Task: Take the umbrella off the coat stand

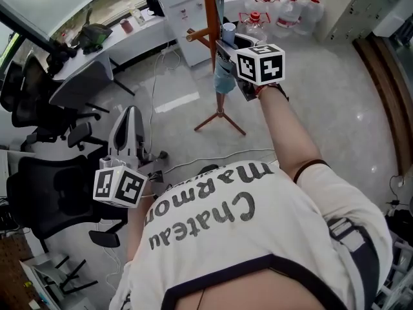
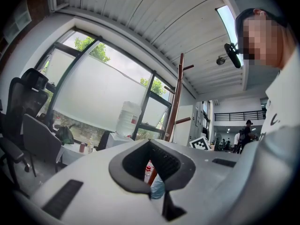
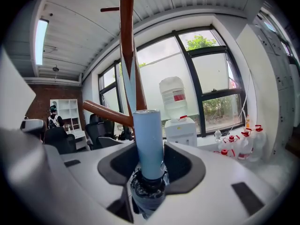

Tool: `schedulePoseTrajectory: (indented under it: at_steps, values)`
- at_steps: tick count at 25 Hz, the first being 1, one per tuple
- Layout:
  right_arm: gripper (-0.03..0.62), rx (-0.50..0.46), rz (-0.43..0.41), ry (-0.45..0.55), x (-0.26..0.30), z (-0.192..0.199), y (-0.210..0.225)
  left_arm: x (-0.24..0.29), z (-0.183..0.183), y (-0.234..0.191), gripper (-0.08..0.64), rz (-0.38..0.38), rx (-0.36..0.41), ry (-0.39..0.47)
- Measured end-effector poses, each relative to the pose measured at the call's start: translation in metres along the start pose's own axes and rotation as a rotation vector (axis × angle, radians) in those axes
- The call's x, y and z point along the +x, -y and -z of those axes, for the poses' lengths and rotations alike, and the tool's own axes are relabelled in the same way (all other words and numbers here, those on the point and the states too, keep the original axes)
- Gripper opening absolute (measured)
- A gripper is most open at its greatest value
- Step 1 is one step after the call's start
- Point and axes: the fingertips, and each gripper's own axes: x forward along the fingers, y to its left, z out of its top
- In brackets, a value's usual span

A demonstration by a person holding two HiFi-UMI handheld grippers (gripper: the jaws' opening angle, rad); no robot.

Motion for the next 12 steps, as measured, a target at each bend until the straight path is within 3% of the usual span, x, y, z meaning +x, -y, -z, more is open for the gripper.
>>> schedulePoseTrajectory:
  at_steps: [7,12]
  values:
    - [0.176,0.076,0.001,0.048,0.003,0.001,0.001,0.017,0.003,-0.021,0.011,0.053,-0.031,-0.03]
    - [0.176,0.103,0.064,0.045,0.001,0.0,0.0,0.044,-0.019,-0.035,0.011,0.124,-0.025,-0.031]
